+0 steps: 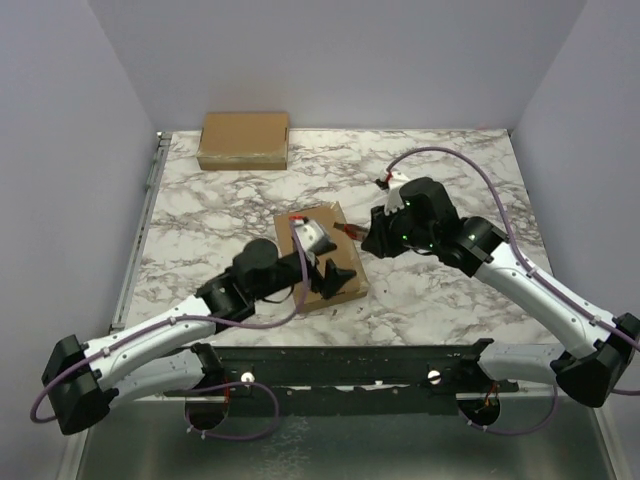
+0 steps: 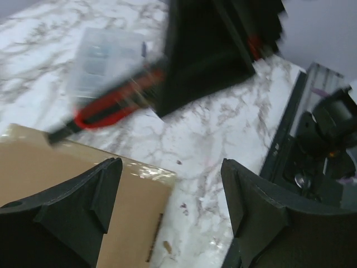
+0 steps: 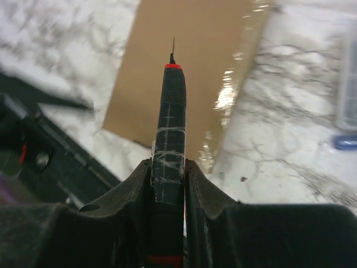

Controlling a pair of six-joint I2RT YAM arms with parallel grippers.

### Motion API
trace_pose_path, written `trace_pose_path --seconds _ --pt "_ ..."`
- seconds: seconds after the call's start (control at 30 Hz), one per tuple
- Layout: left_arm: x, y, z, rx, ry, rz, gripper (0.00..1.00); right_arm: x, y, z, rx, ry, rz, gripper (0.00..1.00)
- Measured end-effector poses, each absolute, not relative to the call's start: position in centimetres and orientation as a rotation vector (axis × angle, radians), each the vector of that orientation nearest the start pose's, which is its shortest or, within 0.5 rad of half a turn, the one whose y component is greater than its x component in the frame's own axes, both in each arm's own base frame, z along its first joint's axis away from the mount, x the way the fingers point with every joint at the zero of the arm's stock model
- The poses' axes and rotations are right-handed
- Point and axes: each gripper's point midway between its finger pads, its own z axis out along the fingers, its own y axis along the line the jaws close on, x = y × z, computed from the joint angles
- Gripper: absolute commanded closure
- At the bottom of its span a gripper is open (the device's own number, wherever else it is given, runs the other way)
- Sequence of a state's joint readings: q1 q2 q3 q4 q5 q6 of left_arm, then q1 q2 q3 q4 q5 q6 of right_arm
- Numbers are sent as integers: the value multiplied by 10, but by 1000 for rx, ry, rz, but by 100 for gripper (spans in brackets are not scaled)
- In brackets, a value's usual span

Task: Unpack the express box
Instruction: Cut the express box at the center of the board.

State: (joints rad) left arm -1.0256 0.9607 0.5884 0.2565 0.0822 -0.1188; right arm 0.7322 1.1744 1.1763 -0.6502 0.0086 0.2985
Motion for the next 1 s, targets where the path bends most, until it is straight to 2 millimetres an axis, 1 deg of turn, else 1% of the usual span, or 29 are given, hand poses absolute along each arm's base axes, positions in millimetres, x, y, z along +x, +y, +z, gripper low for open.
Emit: trace_pose_path --seconds 0.07,0.1,0.17,0.2,0.23,0.3,0.37,0.43,0.5,0.57,0.6,0.73,0.77,0.8,0.83,0.87,0.9,0.93,0.97,1.0 --pt "196 -300 256 763 1581 -903 19 231 252 231 -620 2243 657 100" --pt "210 -287 270 712 1586 -895 19 223 260 229 -683 2247 713 100" --pt "223 -270 285 661 1589 -914 19 206 271 224 -799 2252 833 100" --pt "226 -265 288 651 1594 -930 19 198 275 223 -842 2248 880 100" --pt "223 -266 288 668 1600 -964 19 189 278 223 -890 2240 937 100" --pt "213 -271 280 723 1631 -1047 19 174 283 225 -975 2216 1034 100" --pt "195 -280 262 813 1694 -1158 18 162 286 229 -1040 2189 1109 100" --pt "182 -285 250 872 1731 -1235 18 153 289 231 -1088 2163 1172 100" --pt "164 -287 236 944 1772 -1333 20 144 289 233 -1131 2145 1229 100" --pt "152 -288 230 986 1789 -1394 29 137 290 235 -1161 2131 1269 100" --pt "147 -288 229 1006 1790 -1423 36 135 290 236 -1173 2124 1284 100" --pt "131 -289 230 1082 1765 -1508 72 129 291 239 -1204 2097 1323 100" --pt "128 -290 230 1096 1762 -1521 79 129 291 240 -1206 2093 1329 96" --pt "125 -290 229 1108 1761 -1537 86 129 291 240 -1205 2093 1329 85" --pt "123 -290 229 1120 1758 -1549 93 128 291 241 -1204 2090 1332 70" --pt "121 -290 230 1130 1752 -1559 100 128 291 241 -1204 2083 1332 51" --pt "119 -290 231 1142 1741 -1565 100 130 291 241 -1191 2081 1324 32" --pt "119 -290 232 1143 1734 -1559 100 132 291 241 -1153 2095 1313 16" --pt "122 -290 232 1123 1741 -1525 100 139 292 242 -1094 2102 1279 6" --pt "127 -290 233 1098 1740 -1492 100 147 293 244 -1031 2097 1252 1"
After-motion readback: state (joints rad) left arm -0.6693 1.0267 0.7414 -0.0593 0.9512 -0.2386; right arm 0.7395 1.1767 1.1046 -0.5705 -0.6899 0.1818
